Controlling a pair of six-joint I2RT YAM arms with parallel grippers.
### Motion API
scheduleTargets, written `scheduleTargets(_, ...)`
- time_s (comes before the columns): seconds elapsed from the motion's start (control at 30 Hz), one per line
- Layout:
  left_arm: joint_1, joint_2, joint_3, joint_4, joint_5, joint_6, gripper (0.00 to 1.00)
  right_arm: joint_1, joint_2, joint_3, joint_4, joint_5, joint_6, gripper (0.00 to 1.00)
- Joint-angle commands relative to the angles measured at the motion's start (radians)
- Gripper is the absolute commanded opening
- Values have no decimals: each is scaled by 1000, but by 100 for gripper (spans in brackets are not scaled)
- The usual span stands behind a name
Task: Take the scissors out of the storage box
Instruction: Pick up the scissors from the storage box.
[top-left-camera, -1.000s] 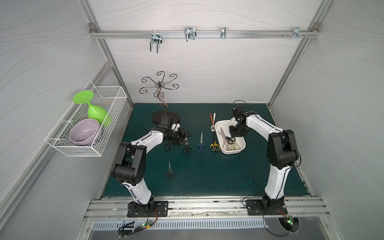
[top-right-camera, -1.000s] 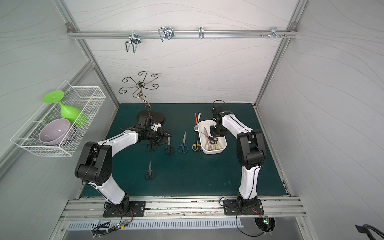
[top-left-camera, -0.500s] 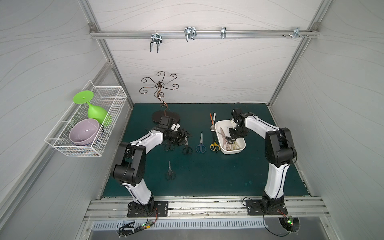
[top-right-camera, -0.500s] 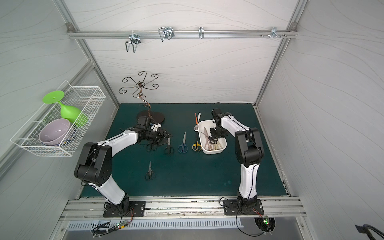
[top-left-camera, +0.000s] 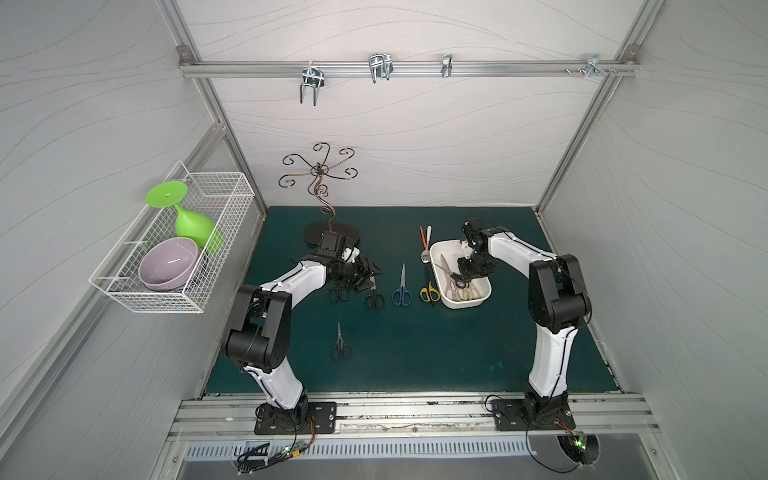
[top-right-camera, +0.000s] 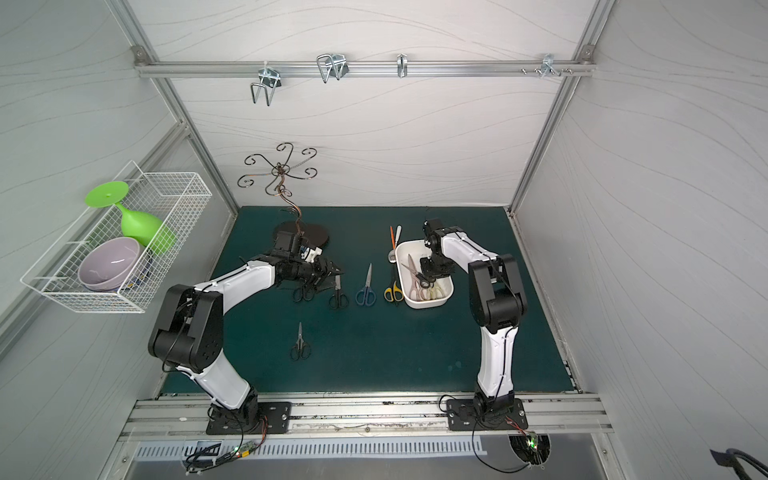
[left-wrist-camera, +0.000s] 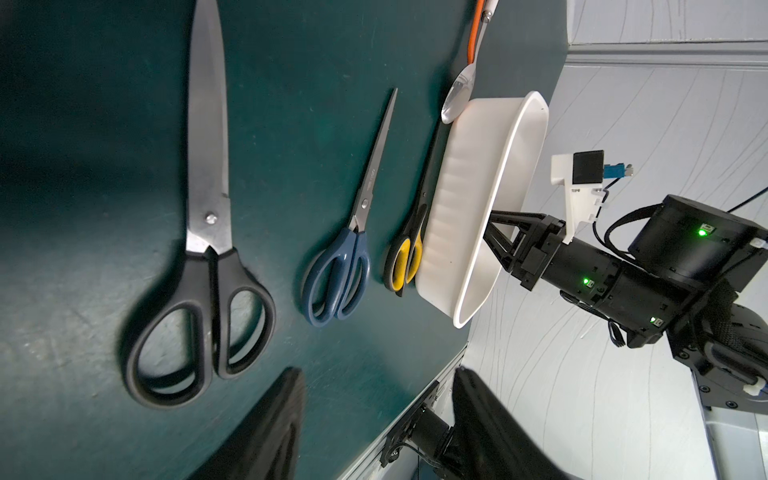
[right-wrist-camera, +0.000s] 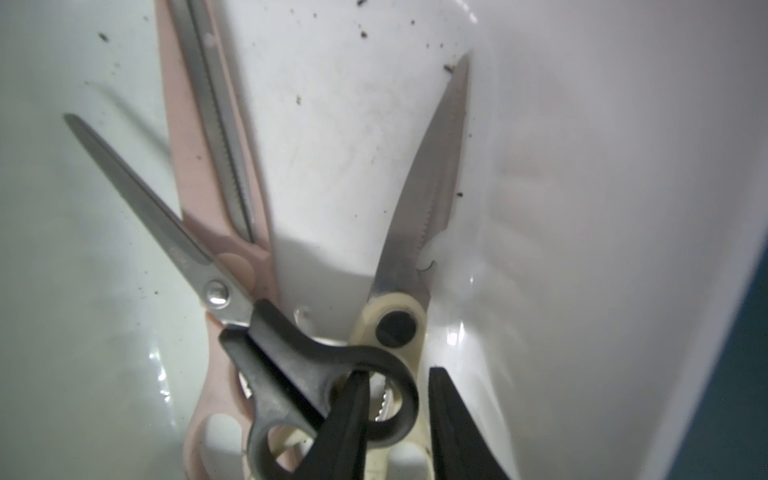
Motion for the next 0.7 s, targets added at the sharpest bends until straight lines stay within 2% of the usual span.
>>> scheduleTargets(0.0, -7, -16, 19, 13, -6, 7, 61, 2, -21, -25, -2, -15, 14, 30)
scheduleTargets(0.17, -14, -15, 31, 7, -3, 11, 61, 1, 26, 0, -6, -12, 10, 29)
scheduleTargets(0.4, -14, -21, 17, 5, -8, 11, 61, 1, 3, -18, 24, -58, -1, 26)
scheduleTargets(0.67, -14, -24, 21, 5, -5, 9, 61, 1, -3, -24, 11, -69, 18, 17)
